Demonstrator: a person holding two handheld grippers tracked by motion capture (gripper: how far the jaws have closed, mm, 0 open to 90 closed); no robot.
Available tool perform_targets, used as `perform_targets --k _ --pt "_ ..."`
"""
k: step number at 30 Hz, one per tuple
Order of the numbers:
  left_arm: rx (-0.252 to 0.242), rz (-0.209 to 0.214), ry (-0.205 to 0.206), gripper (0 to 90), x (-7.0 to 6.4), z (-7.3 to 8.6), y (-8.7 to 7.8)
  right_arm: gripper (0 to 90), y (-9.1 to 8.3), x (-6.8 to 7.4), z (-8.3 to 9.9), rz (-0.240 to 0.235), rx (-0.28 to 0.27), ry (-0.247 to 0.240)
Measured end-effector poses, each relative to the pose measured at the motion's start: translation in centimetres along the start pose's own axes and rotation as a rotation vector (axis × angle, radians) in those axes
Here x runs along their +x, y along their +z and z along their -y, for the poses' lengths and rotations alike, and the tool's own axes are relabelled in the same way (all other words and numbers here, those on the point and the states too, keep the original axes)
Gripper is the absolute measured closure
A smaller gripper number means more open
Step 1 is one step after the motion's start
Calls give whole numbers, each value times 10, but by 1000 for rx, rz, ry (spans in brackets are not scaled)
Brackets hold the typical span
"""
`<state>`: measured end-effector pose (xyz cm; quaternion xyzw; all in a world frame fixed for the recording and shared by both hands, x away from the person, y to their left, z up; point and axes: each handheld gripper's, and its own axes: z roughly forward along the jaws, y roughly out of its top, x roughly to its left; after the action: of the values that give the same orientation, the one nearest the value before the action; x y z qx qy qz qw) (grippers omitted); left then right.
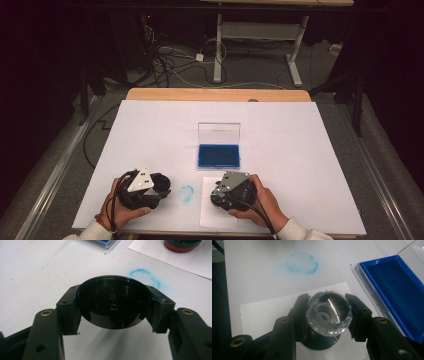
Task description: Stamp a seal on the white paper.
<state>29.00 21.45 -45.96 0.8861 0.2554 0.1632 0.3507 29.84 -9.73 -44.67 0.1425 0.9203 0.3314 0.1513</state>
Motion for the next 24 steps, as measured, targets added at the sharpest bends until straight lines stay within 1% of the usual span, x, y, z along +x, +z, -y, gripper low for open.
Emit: perform_targets --k 4,7,15,22,23,24 --pt "2 1 1 365 -1 0 1 574 0 -3 1 -12 -3 7" --pt "5 4 2 365 -1 -1 1 574 0 0 0 1 2 -5" --pt "5 8 3 365 -1 0 2 574 0 2 0 13 6 -9" --pt "2 7 0 365 -1 0 1 575 0 -4 1 -13 -3 18" --pt "2 8 1 365 -1 0 1 574 0 -3 1 -11 -1 15" --pt "3 8 2 365 -1 0 2 574 0 -1 0 -3 2 2"
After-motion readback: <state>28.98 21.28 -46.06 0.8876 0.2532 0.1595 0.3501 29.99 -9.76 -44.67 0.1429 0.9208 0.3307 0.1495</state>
